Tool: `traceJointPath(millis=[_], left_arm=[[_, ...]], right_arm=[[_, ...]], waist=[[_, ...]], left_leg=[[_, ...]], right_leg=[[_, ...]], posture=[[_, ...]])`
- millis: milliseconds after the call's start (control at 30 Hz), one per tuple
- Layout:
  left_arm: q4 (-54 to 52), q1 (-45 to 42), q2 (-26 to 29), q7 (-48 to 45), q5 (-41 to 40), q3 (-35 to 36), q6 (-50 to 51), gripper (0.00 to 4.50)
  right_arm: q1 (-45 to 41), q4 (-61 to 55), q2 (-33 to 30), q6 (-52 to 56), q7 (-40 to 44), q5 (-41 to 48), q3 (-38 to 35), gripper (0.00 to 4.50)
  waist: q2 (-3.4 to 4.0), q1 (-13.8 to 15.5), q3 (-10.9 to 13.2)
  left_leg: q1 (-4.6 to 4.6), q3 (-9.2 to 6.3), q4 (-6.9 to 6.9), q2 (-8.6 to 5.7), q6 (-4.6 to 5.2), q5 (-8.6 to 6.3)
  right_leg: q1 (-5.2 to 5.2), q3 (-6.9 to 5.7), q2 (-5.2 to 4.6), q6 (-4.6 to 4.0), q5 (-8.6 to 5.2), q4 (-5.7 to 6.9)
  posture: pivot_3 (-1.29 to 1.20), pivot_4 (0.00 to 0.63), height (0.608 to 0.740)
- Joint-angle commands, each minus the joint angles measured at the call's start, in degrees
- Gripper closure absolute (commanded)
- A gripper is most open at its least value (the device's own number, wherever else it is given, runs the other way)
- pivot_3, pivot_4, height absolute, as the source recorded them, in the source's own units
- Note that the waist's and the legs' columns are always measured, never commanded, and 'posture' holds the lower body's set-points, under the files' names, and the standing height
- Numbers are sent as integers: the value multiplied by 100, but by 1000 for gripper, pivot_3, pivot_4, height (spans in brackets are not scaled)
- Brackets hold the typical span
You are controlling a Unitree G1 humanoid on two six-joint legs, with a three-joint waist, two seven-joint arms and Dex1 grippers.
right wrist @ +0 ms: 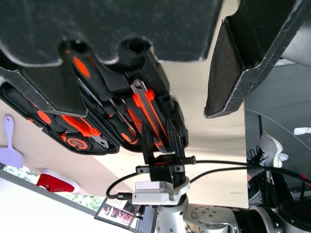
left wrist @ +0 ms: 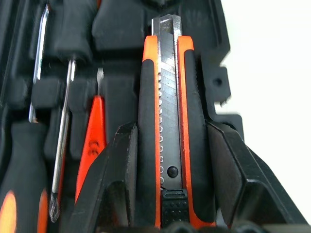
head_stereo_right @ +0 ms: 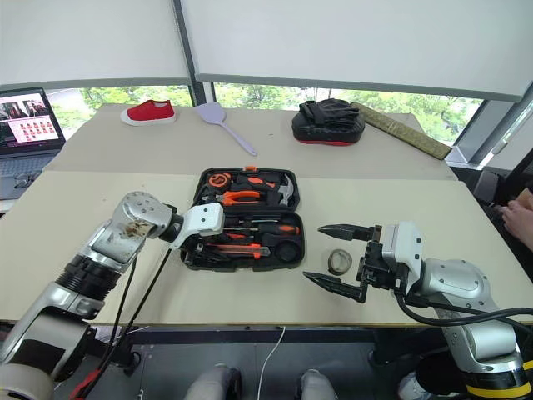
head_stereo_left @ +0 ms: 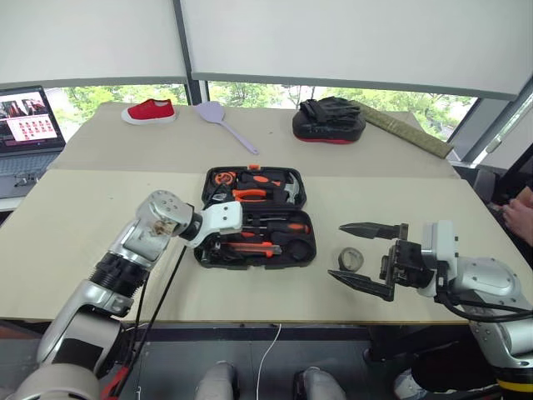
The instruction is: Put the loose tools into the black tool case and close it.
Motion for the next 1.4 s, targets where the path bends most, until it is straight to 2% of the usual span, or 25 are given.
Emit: traceJointPath(millis=[33,67,233,333,433,533,567,600,700,767,867,1067,1267,1400], left_arm=[[146,83,15,53,-52,139,-392,1886],[192,97,73,-42,-49,124,-474,1705],[501,83,67,-51,-275,445,-1117,6],[577,-8,-142,-105,-889,928,-844,6],[559,-36,-169,-555,-1560,1301,-545,6],[578,73,-138,-688,-1768,1463,-497,734],[583,109,-140,-716,-1789,1485,-554,1119],[696,214,-242,-716,-1701,1500,-1235,1430],[979,470,-467,-560,-1423,1421,-2330,2574],[1185,553,-526,-509,-1287,1332,-2551,3425],[1506,568,-624,-285,-1065,1234,-2668,4453],[2023,462,-841,284,-739,1196,-2664,4453],[2038,617,-685,63,-464,886,-2431,4453],[1997,687,-593,5,-370,708,-1861,4453]], right_arm=[[-66,-210,43,48,-73,135,-136,0],[-64,-218,48,54,-80,139,-129,0],[-81,-233,87,93,-114,150,-128,0],[-100,-223,125,107,-130,138,-121,0],[-119,-205,177,108,-153,119,-96,0],[-130,-187,242,109,-185,111,-77,0],[-133,-183,254,110,-188,109,-76,0],[-143,-173,283,107,-203,94,-54,0],[-178,-153,345,109,-234,67,-10,0],[-188,-146,358,116,-229,60,-11,0],[-185,-138,358,119,-217,63,-25,0],[-148,-215,337,179,-258,93,-53,0],[-30,-330,313,234,-322,120,-83,0],[-10,-365,309,272,-337,127,-108,0]], waist=[[0,-1,0],[0,-1,0],[1,0,0],[0,16,0],[0,22,0],[1,19,0],[0,20,0],[1,20,0],[3,25,-1],[2,31,-1],[2,40,-1],[3,53,-2],[7,38,-5],[21,23,-14]], left_leg=[[0,0,0,0,0,0],[1,0,0,0,0,0],[1,0,0,0,0,0],[1,0,1,0,0,0],[-1,-1,7,2,1,0],[0,0,8,2,1,0],[1,0,8,2,1,0],[1,0,8,2,1,0],[7,0,8,2,1,0],[7,0,8,1,1,0],[5,-1,13,2,1,0],[4,-3,21,2,2,-1],[16,-5,26,5,2,-2],[29,-5,25,6,8,-6]], right_leg=[[0,0,0,0,0,0],[0,0,0,0,0,0],[0,0,0,0,0,0],[0,-1,0,0,0,1],[0,-2,0,0,1,3],[0,-2,0,0,1,5],[1,-2,0,0,1,6],[1,-2,0,0,1,6],[8,-2,0,-1,1,4],[9,-2,0,-2,2,4],[9,-5,0,-1,3,5],[13,-7,0,2,5,5],[26,-9,0,4,7,6],[39,-9,0,4,6,2]], posture=[[0,150,740],[0,150,740],[0,150,740],[0,150,740],[0,150,740],[0,150,740],[0,150,740],[0,150,740],[0,150,740],[0,150,740],[0,150,740],[0,150,740],[0,150,740],[0,150,740]])
